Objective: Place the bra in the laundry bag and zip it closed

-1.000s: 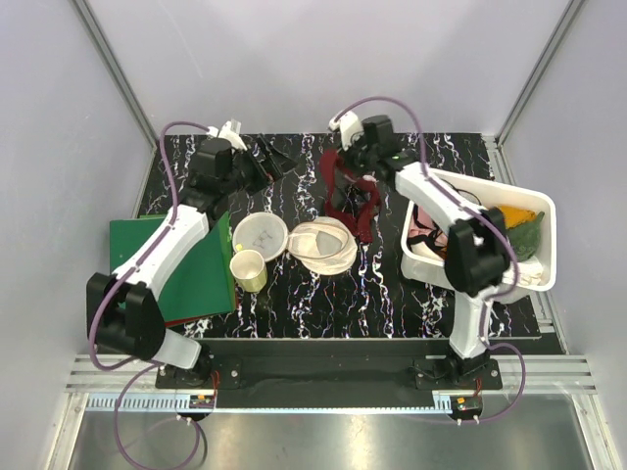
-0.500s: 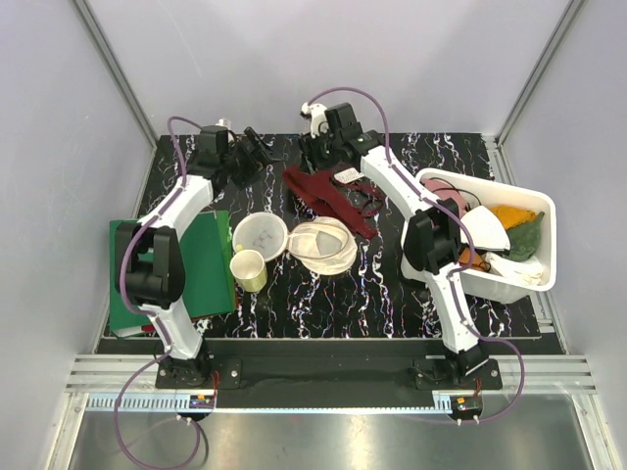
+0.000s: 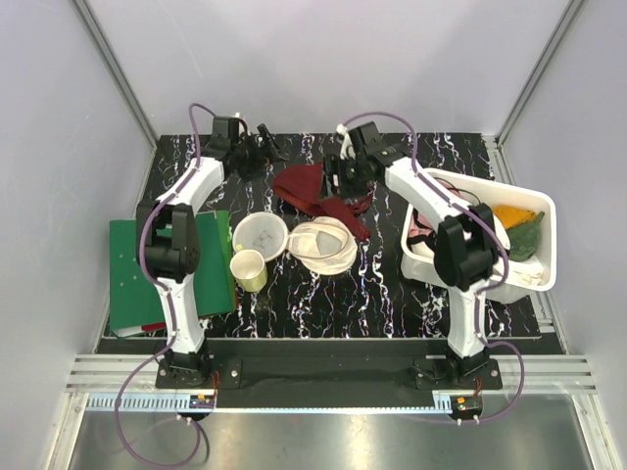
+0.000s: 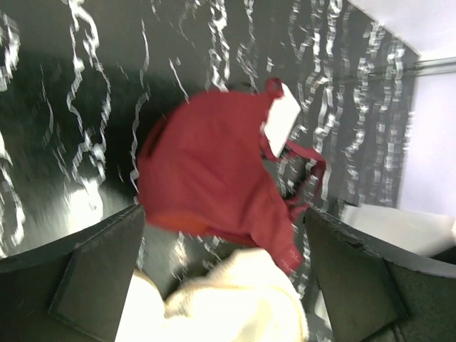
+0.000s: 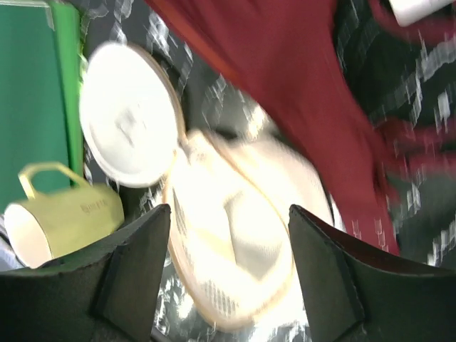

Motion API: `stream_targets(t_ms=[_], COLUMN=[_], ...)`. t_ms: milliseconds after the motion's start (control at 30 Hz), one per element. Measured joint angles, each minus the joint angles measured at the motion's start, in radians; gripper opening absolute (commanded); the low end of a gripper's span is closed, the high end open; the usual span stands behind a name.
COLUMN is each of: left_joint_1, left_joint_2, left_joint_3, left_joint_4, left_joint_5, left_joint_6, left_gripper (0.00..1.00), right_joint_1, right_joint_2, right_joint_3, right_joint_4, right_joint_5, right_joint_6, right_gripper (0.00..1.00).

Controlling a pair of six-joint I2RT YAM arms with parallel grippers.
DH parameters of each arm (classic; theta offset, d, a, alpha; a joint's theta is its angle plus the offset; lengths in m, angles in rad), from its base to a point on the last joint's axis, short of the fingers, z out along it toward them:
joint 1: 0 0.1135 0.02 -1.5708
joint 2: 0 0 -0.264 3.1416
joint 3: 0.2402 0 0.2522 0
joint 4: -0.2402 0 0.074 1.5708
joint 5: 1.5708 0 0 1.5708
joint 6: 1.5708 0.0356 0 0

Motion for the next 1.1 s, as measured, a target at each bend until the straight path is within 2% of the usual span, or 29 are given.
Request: stream_targets(t_ms=[200,433,733,767,833,1000,1100], left_joint_1=[0.000,-0.001,-0.006,-0.006,-0.008,-0.014,-0.018], left_joint_2=[0.140,0.203,0.251,0.257,0.273,0.311,0.330], left_joint_3=[0.126,0.137,0.225,0.230,0.234,0.234,0.234], left_joint_4=[-0.058,-0.102,-0.101,-0.100,-0.100,-0.103,-0.104], left_joint_5=[0.004,0.025,0.042,0.045,0.047,0.046,0.047], left_joint_6=[0.074,0.099,0.093,0.088,0.077,0.057,0.045], left_gripper=[0.99,0.99,0.99,0.99,0.98,0.90,0.78], right_joint_1=[-0.023,-0.023,-0.023,-0.023,-0.023,-0.032,-0.054], right_joint_2=[-0.179,-0.209,-0.210,-0.210,-0.214,-0.229,-0.241], right_joint_3=[-0.301,-0.561,-0.564,-0.562,-0.558,-0.532,-0.514], right_joint_4=[0.069,0.201,0.288,0.292,0.308,0.325,0.341], right_joint_5=[0.020,0.010,0.039,0.044,0.061,0.070,0.063], right_joint_6=[0.061,0.106,0.183,0.194,0.220,0.260,0.280], right_gripper=[0.66,0.65,0.79,0.83,0.84,0.84,0.85])
